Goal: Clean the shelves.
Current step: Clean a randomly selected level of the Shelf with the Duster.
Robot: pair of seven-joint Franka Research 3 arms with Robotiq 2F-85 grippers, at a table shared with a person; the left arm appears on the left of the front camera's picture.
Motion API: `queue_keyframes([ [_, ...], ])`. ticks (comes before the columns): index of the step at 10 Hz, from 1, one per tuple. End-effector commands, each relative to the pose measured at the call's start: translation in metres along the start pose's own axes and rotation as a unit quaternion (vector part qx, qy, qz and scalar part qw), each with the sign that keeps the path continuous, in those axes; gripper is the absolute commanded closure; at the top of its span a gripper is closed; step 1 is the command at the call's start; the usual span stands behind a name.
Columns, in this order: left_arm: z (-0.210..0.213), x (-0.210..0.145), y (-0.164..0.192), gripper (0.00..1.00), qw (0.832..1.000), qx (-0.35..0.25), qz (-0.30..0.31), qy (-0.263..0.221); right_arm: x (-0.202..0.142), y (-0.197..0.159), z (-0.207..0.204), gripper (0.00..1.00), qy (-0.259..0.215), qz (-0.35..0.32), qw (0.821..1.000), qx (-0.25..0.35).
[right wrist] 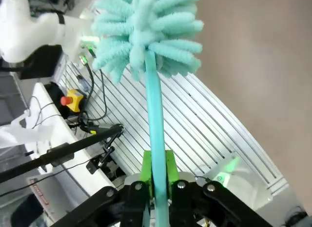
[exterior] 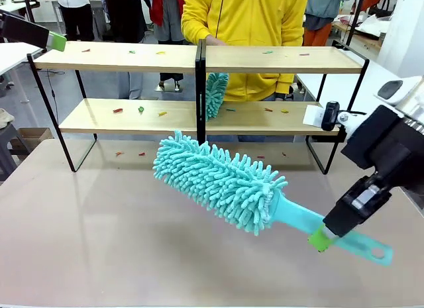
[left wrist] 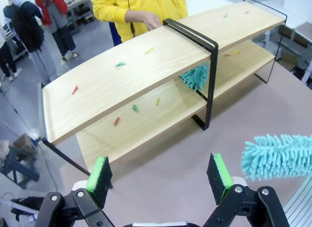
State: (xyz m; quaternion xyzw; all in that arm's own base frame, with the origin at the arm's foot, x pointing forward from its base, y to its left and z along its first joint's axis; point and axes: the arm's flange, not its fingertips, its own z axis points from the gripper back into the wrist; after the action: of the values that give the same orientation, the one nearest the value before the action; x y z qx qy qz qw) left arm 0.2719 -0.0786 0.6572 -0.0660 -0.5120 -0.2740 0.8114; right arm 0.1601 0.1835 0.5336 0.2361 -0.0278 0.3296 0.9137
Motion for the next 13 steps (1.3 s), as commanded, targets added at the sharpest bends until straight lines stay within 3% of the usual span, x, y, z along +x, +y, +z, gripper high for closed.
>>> queue_keyframes([
  [1, 0.0, -0.001, 0.001, 0.0, 1.0, 0.002, -0.004, 0.0, 0.018, 0.006, -0.014, 0.88, 0.032, 0.014, 0.999, -0.011],
  [3, 0.0, -0.001, 0.001, 0.0, 1.0, 0.002, -0.004, 0.0, 0.079, -0.001, -0.044, 0.88, 0.061, 0.031, 0.998, 0.002],
  [5, 0.0, -0.001, 0.001, 0.0, 1.0, 0.002, -0.004, 0.0, 0.107, 0.018, -0.078, 0.88, 0.197, 0.138, 0.97, 0.033],
  [6, 0.0, -0.001, 0.001, 0.0, 1.0, 0.002, -0.004, 0.0, 0.108, 0.027, -0.089, 0.88, 0.212, 0.149, 0.965, 0.038],
  [10, 0.0, -0.001, 0.001, 0.0, 1.0, 0.002, -0.004, 0.0, 0.1, 0.03, -0.095, 0.88, 0.147, 0.1, 0.984, 0.031],
  [13, 0.0, -0.001, 0.001, 0.0, 1.0, 0.002, -0.004, 0.0, 0.138, 0.016, -0.103, 0.88, 0.074, 0.033, 0.997, -0.008],
])
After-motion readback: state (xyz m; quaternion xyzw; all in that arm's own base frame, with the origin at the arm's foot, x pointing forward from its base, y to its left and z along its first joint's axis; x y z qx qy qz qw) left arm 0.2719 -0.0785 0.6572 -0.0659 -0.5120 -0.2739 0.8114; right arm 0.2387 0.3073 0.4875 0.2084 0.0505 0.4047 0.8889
